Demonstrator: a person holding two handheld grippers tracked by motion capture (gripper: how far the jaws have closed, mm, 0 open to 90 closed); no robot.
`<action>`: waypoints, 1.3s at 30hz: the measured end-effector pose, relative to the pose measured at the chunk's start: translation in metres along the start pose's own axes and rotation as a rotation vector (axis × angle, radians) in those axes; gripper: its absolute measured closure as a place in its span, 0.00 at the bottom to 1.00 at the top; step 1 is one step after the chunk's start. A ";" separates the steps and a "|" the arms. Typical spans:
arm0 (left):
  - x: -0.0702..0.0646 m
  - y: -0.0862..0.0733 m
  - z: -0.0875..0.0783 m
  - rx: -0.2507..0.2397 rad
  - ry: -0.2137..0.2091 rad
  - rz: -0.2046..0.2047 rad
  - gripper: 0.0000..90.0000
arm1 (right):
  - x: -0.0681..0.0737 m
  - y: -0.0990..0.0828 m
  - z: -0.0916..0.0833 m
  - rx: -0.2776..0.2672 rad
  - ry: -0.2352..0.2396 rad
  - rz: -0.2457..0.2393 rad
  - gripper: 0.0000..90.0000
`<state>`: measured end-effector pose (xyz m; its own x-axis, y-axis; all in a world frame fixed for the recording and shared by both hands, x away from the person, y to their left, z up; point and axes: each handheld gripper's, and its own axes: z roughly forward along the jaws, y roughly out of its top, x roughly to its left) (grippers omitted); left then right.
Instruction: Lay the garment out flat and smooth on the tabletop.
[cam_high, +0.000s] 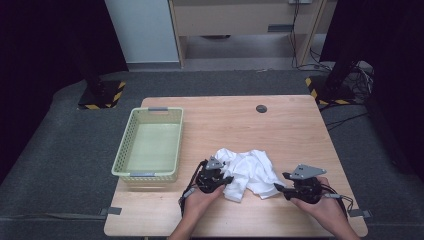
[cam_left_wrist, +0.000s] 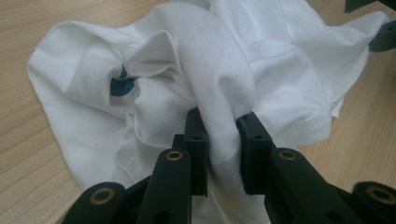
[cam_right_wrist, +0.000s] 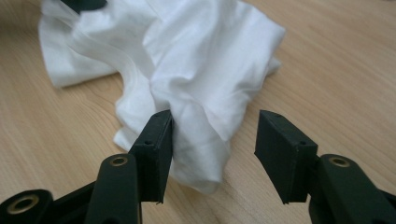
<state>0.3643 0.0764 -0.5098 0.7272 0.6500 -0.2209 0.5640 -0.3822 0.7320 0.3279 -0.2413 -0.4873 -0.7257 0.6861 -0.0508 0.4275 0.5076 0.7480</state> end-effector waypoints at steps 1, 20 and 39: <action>0.000 0.000 0.001 0.002 0.000 0.001 0.85 | 0.002 0.001 -0.002 -0.010 0.001 -0.003 0.50; -0.017 0.000 0.009 0.022 0.016 0.061 0.82 | 0.042 -0.001 0.026 0.002 0.088 -0.134 0.65; -0.018 -0.002 0.009 0.021 -0.004 0.054 0.85 | 0.040 -0.001 0.045 0.052 0.108 -0.142 0.70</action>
<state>0.3535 0.0597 -0.5131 0.7584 0.6252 -0.1843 0.5319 -0.4303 0.7293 0.3223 -0.1906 -0.5202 -0.8333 0.5470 -0.0804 0.3418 0.6240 0.7027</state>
